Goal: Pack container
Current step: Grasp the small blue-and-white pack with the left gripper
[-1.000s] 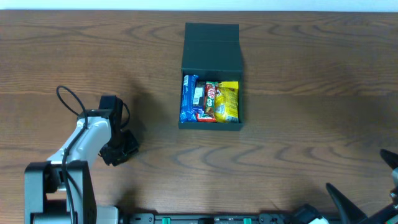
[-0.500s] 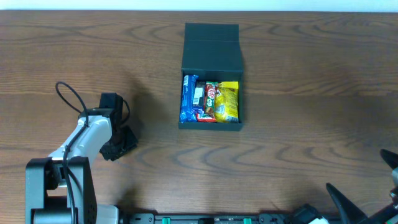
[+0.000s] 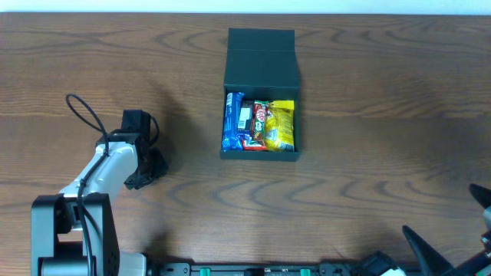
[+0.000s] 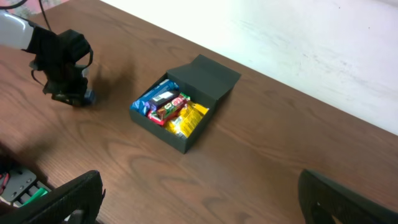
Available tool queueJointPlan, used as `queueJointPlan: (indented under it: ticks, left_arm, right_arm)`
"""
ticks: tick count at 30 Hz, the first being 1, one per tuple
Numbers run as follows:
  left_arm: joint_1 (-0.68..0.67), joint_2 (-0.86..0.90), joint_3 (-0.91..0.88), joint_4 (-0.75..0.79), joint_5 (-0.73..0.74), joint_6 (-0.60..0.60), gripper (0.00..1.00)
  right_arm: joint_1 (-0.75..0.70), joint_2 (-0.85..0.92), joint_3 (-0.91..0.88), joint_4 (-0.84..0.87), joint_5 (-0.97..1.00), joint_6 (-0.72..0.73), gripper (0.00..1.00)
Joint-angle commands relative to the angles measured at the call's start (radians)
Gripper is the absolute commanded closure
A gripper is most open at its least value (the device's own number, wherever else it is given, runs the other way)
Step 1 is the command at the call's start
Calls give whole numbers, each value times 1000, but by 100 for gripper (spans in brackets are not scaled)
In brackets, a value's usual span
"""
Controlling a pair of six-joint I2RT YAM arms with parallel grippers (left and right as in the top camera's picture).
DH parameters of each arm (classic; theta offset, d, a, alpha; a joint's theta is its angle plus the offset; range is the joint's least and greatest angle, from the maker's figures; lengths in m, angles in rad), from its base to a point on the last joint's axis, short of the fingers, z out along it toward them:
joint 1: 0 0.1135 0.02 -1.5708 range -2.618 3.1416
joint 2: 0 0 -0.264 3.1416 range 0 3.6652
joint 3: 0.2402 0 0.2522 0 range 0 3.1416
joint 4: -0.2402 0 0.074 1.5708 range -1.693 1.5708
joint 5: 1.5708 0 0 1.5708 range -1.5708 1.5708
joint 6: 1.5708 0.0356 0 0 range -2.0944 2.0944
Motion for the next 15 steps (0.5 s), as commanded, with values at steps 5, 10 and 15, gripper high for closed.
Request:
queueJointPlan:
  ticks: [5,10,15]
  left_arm:
    - [5,6,161,-148,-29,160,72]
    - [-1,6,329,-246,-10,395,68]
    - [-6,6,378,-280,20,880,45]
  right_arm:
    - [4,-3,-4,-2,14,18,1]
    - [4,-3,-4,-3,2,17,1]
    - [4,-3,-4,-3,-8,17,1]
